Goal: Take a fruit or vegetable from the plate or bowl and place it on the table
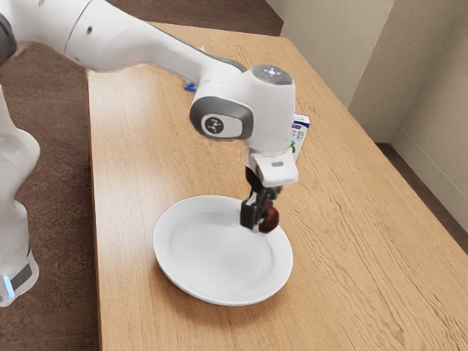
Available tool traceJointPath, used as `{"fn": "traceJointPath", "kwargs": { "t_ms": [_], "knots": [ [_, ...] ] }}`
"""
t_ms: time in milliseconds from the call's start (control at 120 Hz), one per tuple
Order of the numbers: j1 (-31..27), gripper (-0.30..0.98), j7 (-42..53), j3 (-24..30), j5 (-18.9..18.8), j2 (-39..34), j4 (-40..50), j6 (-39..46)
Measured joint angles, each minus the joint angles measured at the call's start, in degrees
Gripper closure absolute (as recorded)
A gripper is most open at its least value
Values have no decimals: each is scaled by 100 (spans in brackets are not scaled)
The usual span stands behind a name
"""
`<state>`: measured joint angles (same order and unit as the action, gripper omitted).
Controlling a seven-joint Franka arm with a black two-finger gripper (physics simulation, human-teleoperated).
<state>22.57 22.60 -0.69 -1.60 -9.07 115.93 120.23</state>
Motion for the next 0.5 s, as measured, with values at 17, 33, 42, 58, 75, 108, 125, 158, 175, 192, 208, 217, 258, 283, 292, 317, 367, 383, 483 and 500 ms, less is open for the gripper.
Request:
{"fn": "traceJointPath", "kwargs": {
  "t_ms": [17,33,42,58,75,108,125,158,175,192,208,217,258,283,292,317,367,383,483,500],
  "knots": [
    [5,34,-1,9,-9,-8,-126,-52],
    [6,35,-2,20,-16,7,-274,-101],
    [5,34,-2,29,-20,24,-348,-124],
    [-14,34,-2,70,-26,120,-537,-167],
    [-45,34,-1,151,-31,306,-821,-219],
    [-133,34,2,414,-62,1245,-2073,-436],
    [-123,34,4,521,-97,1775,-2775,-574],
    [91,35,8,653,-168,2612,-3867,-835],
    [213,36,11,695,-197,2912,-4246,-953],
    [304,37,13,726,-223,3136,-4531,-1062],
    [367,37,16,747,-246,3302,-4741,-1162],
    [390,36,17,755,-258,3368,-4824,-1210],
    [452,25,41,777,-283,3600,-5124,-1465],
    [459,21,56,782,-291,3677,-5225,-1601],
    [460,20,61,784,-294,3695,-5251,-1644],
    [463,17,76,790,-301,3735,-5307,-1761],
    [466,12,103,799,-312,3776,-5365,-1957],
    [467,10,112,801,-315,3783,-5373,-2013],
    [467,5,176,825,-330,3772,-5378,-2280],
    [467,5,197,855,-334,3764,-5377,-2314]
  ]
}}
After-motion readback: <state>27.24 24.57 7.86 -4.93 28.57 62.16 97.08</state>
